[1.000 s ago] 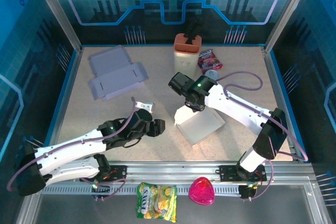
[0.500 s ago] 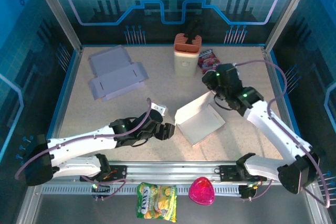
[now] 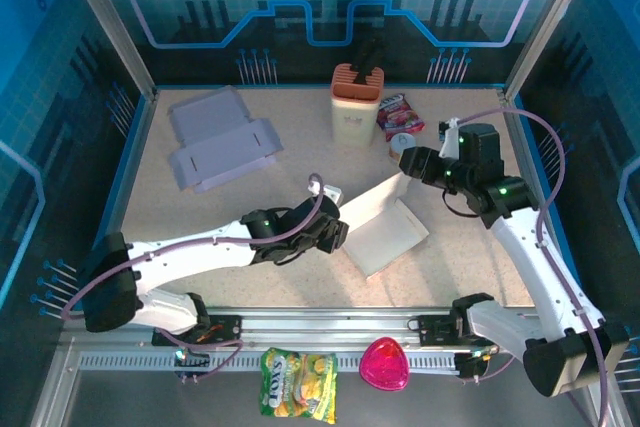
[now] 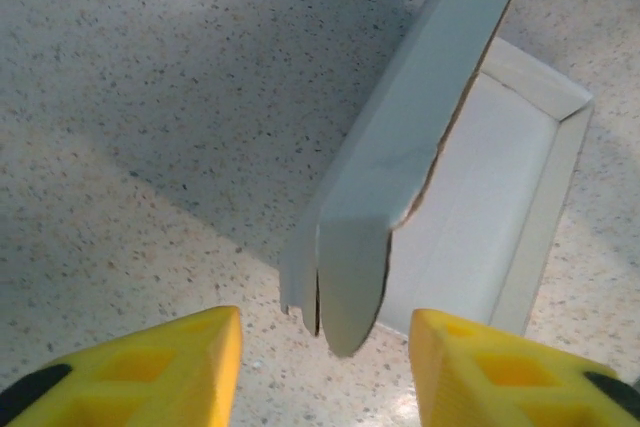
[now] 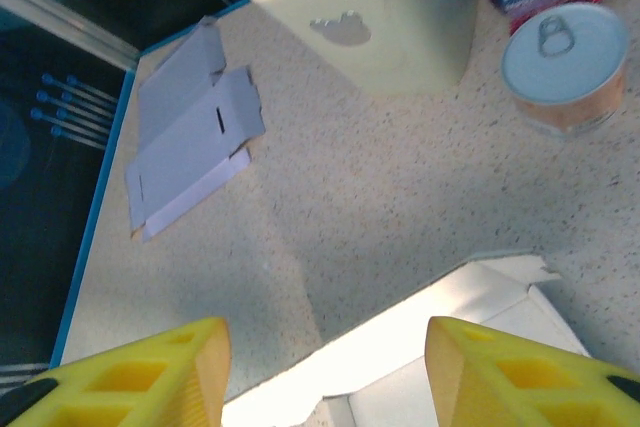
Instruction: Fold the paper box
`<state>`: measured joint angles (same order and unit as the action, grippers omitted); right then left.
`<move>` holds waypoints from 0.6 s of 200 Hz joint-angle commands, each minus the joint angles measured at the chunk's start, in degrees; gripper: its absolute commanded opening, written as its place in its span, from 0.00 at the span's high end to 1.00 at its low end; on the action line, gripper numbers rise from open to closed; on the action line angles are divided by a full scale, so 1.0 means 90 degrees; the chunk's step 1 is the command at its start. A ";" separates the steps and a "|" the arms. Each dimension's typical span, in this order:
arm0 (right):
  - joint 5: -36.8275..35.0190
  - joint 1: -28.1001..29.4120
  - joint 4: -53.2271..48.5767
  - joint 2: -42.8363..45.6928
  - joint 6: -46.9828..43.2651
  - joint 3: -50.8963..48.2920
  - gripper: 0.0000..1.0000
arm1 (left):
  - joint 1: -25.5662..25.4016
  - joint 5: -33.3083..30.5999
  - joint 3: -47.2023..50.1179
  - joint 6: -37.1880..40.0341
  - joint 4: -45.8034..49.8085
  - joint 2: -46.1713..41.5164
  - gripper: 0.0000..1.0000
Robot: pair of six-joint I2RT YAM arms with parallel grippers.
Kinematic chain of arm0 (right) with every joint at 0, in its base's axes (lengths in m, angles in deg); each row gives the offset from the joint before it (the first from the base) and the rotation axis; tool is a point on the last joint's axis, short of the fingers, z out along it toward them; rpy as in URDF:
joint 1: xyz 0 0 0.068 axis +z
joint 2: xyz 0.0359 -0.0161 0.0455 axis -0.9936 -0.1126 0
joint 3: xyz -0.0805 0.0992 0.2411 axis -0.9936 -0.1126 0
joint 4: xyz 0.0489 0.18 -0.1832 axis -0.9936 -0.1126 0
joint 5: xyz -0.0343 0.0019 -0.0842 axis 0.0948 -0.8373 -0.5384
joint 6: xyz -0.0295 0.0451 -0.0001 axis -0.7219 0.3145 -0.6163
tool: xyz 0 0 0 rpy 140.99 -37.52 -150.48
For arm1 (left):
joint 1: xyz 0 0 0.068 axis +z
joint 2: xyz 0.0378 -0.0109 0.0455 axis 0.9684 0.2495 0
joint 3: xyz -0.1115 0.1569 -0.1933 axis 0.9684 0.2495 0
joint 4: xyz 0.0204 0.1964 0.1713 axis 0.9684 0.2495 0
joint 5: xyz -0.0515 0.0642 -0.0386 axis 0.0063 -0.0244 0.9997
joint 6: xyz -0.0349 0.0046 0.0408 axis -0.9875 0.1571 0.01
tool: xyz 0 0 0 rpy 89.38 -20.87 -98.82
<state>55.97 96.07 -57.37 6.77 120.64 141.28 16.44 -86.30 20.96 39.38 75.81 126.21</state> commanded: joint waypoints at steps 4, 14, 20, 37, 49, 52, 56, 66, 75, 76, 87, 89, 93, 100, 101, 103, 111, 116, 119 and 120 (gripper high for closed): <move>0.0443 -0.0078 -0.0079 0.0158 -0.0271 -0.0153 0.46 | -0.0034 -0.0251 -0.0282 0.0151 0.0298 0.0185 0.60; 0.0433 -0.0088 -0.0079 0.0176 -0.0271 -0.0168 0.46 | -0.0034 -0.0286 -0.0297 0.0160 0.0303 0.0227 0.64; 0.0429 -0.0094 -0.0084 0.0179 -0.0269 -0.0184 0.46 | -0.0036 -0.0313 -0.0305 0.0158 0.0303 0.0240 0.65; 0.0450 -0.0088 -0.0089 0.0189 -0.0274 -0.0188 0.46 | -0.0029 -0.0344 -0.0326 0.0185 0.0282 0.0296 0.70; 0.0453 -0.0095 -0.0097 0.0189 -0.0292 -0.0195 0.46 | -0.0034 -0.0342 -0.0363 0.0226 0.0277 0.0351 0.74; 0.0453 -0.0097 -0.0098 0.0189 -0.0299 -0.0197 0.46 | -0.0034 -0.0351 -0.0365 0.0236 0.0278 0.0362 0.76; 0.0453 -0.0094 -0.0099 0.0193 -0.0301 -0.0199 0.46 | -0.0034 -0.0352 -0.0382 0.0250 0.0277 0.0384 0.78; 0.0454 -0.0096 -0.0114 0.0198 -0.0310 -0.0199 0.46 | -0.0034 -0.0369 -0.0414 0.0255 0.0307 0.0434 0.83; 0.0453 -0.0095 -0.0127 0.0198 -0.0325 -0.0210 0.46 | -0.0034 -0.0389 -0.0433 0.0277 0.0328 0.0463 0.87; 0.0453 -0.0094 -0.0128 0.0198 -0.0328 -0.0214 0.46 | -0.0034 -0.0389 -0.0434 0.0277 0.0332 0.0469 0.88; 0.0456 -0.0106 -0.0128 0.0208 -0.0340 -0.0229 0.46 | -0.0038 -0.0410 -0.0441 0.0296 0.0343 0.0500 0.88; 0.0454 -0.0104 -0.0128 0.0208 -0.0345 -0.0233 0.46 | -0.0035 -0.0409 -0.0443 0.0302 0.0340 0.0508 0.88; 0.0459 -0.0112 -0.0136 0.0208 -0.0347 -0.0242 0.46 | -0.0029 -0.0427 -0.0449 0.0313 0.0345 0.0514 0.88; 0.0449 -0.0116 -0.0143 0.0218 -0.0364 -0.0247 0.46 | -0.0029 -0.0467 -0.0462 0.0342 0.0368 0.0527 0.90; 0.0451 -0.0115 -0.0150 0.0218 -0.0367 -0.0247 0.46 | -0.0031 -0.0472 -0.0468 0.0344 0.0371 0.0535 0.91; 0.0453 -0.0119 -0.0148 0.0218 -0.0376 -0.0256 0.46 | -0.0026 -0.0488 -0.0472 0.0350 0.0381 0.0541 0.91; 0.0438 -0.0122 -0.0161 0.0223 -0.0397 -0.0269 0.46 | -0.0019 -0.0555 -0.0500 0.0383 0.0447 0.0558 0.93; 0.0438 -0.0117 -0.0167 0.0218 -0.0415 -0.0267 0.46 | -0.0014 -0.0599 -0.0517 0.0408 0.0483 0.0569 0.95; 0.0440 -0.0131 -0.0167 0.0223 -0.0425 -0.0275 0.46 | -0.0001 -0.0627 -0.0526 0.0422 0.0503 0.0559 0.96; 0.0442 -0.0127 -0.0167 0.0220 -0.0426 -0.0280 0.46 | 0.0002 -0.0630 -0.0529 0.0428 0.0507 0.0561 0.97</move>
<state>58.72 95.83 -57.63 7.58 118.41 139.97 16.44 -89.31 18.54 41.31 77.89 130.56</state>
